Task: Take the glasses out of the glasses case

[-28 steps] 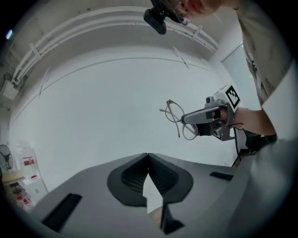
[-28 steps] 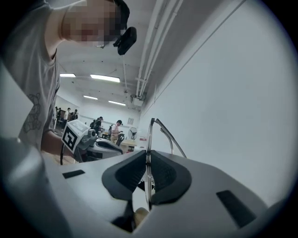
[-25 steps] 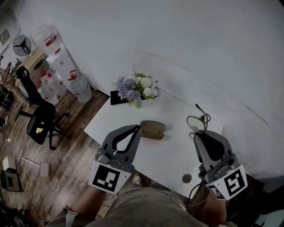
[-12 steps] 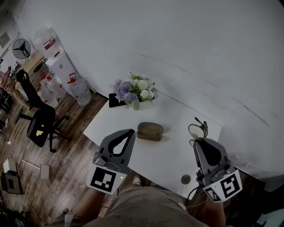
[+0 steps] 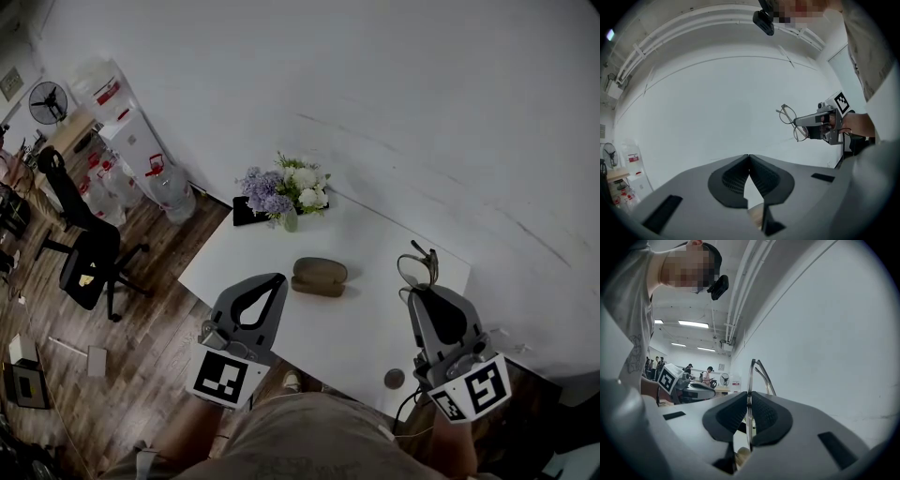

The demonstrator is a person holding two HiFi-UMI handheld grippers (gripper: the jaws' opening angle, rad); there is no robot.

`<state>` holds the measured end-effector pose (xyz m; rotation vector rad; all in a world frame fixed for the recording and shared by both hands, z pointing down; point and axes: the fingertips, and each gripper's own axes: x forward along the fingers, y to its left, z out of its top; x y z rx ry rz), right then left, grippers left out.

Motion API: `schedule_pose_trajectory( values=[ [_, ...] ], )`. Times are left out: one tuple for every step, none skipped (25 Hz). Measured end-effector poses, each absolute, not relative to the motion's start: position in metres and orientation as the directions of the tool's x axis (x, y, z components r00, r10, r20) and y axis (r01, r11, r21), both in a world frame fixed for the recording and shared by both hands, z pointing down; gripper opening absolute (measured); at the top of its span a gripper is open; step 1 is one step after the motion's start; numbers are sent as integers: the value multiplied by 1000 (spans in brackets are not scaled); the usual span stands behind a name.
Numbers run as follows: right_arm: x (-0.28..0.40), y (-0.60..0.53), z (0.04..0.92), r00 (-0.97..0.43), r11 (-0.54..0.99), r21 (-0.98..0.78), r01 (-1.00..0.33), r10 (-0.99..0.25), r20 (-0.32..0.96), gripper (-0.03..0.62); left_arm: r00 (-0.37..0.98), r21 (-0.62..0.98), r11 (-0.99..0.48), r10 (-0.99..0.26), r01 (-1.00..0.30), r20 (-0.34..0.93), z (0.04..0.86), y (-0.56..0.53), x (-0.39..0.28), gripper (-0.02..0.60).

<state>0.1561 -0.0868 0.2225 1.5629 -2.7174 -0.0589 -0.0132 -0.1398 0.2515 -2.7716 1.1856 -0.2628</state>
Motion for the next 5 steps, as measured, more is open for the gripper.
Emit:
schedule_pose_trajectory(
  values=[
    [156, -87, 223, -504, 503, 35, -863, -864, -14, 51, 680, -177, -689, -724, -703, 120, 253, -140, -13, 17],
    [156, -87, 223, -505, 505, 36, -863, -863, -14, 51, 681, -181, -691, -722, -700, 126, 255, -139, -13, 17],
    [156, -87, 223, -507, 507, 36, -861, -862, -13, 51, 681, -185, -693, -720, -697, 130, 256, -139, -13, 17],
    [156, -87, 223, -509, 509, 37, -860, -861, -12, 51, 682, -188, -694, -719, -695, 133, 257, -139, -12, 17],
    [155, -87, 223, -511, 511, 38, -859, -859, -10, 51, 683, -191, -695, -718, -693, 136, 257, -138, -12, 17]
  ],
)
